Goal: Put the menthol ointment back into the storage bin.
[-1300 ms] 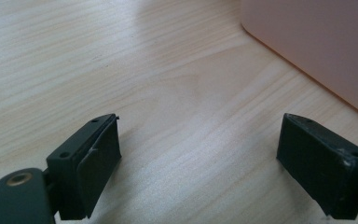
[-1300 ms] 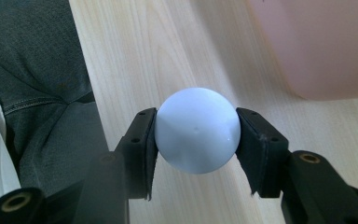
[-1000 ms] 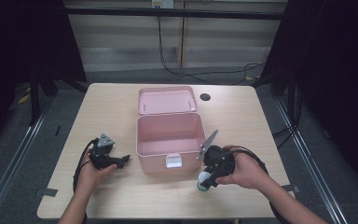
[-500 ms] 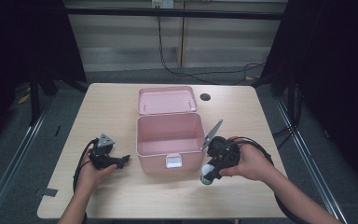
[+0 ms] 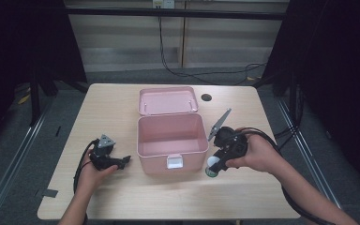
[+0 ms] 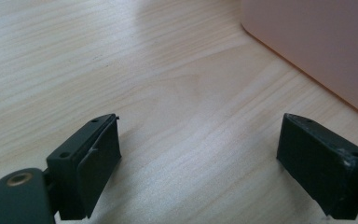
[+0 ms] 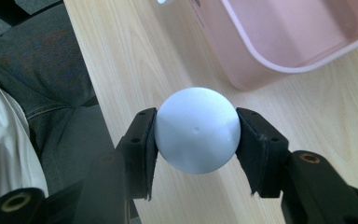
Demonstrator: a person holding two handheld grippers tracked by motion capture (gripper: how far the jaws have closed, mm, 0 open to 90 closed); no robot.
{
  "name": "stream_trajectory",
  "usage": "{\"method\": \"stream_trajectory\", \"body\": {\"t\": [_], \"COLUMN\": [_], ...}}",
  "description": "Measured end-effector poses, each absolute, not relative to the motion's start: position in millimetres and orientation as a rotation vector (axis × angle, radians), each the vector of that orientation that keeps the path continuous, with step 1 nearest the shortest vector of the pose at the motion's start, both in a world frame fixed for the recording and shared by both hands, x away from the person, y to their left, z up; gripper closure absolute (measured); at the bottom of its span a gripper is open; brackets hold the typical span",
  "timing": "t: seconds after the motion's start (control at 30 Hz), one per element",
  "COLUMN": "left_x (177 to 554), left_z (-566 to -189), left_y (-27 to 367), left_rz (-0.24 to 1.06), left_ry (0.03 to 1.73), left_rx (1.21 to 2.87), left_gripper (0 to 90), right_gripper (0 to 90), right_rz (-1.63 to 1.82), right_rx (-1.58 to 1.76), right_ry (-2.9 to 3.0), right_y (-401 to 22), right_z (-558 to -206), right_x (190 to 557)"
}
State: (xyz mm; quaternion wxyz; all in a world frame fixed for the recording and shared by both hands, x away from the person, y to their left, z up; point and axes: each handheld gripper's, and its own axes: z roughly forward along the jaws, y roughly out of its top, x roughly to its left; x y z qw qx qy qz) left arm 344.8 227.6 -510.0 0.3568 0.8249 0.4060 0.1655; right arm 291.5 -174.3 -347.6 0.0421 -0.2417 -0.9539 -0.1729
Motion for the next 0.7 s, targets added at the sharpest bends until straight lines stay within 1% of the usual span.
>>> {"method": "stream_trajectory", "body": {"t": [0.7], "left_x": [344.8], "left_z": [-509.9], "left_y": [227.6], "left_rz": [0.426], "left_ry": [1.049], "left_rx": [2.130], "left_gripper": [12.7], "right_gripper": [50.7], "right_rz": [-0.497], "right_rx": [-0.837], "right_ry": [-2.920], "right_y": [-188.2], "right_z": [-317.3], "right_x": [311.1]}}
